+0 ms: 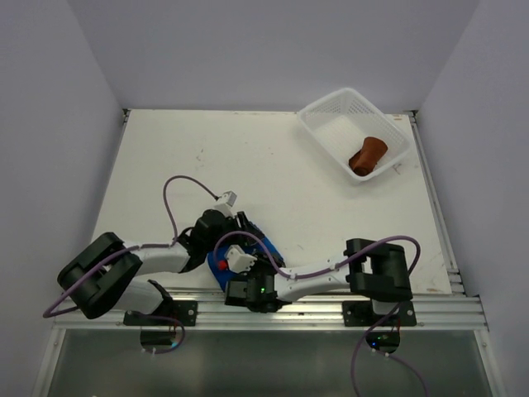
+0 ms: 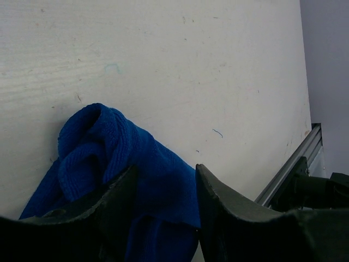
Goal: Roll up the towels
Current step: Roll the towel
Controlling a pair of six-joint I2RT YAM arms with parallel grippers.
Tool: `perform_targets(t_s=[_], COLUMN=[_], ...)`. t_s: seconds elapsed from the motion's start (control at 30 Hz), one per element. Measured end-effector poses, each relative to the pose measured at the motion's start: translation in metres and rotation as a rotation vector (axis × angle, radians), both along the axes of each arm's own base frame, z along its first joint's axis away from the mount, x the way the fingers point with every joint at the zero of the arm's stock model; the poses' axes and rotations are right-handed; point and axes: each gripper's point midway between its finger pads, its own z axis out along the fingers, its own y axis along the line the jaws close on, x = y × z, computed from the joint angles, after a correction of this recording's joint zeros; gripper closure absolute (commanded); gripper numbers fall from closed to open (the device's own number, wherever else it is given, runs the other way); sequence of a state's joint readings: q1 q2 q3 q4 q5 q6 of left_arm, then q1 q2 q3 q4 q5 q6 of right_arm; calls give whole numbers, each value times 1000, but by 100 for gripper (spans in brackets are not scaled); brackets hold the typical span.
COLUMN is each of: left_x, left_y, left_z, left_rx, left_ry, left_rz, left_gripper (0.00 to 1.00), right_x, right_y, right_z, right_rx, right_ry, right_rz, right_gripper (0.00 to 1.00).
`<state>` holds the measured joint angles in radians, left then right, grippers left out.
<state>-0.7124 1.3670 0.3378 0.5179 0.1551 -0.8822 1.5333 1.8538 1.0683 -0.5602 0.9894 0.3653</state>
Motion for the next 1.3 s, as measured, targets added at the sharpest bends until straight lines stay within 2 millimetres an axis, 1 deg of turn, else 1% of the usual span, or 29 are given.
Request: perform_targets(t_s=[0.07,0.27,0.37,0.43,0.57,0.63,0.7,0.8,0.83,0.87,1.0,1.03,1.1,1.13,1.2,1.3], left_x=[-1,-3,-5,-6,-9,-11,-13,-13,-14,-14,-17,-17,-19,-19,-20,-22], left_y=[1,4,6,6,8,9,9,9,9,9,12,12,13,14,15,16], left_z=[-1,-2,-3,-3,-3,-4,-4,-4,-4,-4,-7,-8,-9,-9,-10,-11], left_rx=[-8,-28,-38,-43,-53,-58,-59,-62,-63,-64,-64,-64,-64,-65,-66,-69], left_ry=[-8,-25,-28,-30,-37,-40,-46,-49,-50,-52,-46,-45,-42,-41,-38,-33], left_rz=[8,37,49,55,66,71,73,79,81,82,90,89,92,94,95,97], left_gripper=[49,49,49,49,51,51,51,51,52,55,62,65,66,69,70,75], right_x=[-2,-9,-12,-15,-16,-9,4,23,26,26,23,22,16,12,6,2], right_y=[1,8,12,13,5,-3,-12,-26,-26,-25,-17,-15,-13,-13,-15,-15], right_z=[5,23,37,50,72,78,80,76,73,70,52,45,29,21,8,3], right_rx=[42,164,240,329,527,625,739,846,868,885,923,930,933,925,911,929], right_ry=[17,59,81,105,185,233,282,335,359,389,498,523,577,602,636,659], right_rz=[1,5,5,5,-9,-39,-93,-177,-191,-198,-224,-233,-250,-260,-277,-282], right_gripper=[51,44,42,42,42,42,42,41,41,41,40,40,40,40,40,41])
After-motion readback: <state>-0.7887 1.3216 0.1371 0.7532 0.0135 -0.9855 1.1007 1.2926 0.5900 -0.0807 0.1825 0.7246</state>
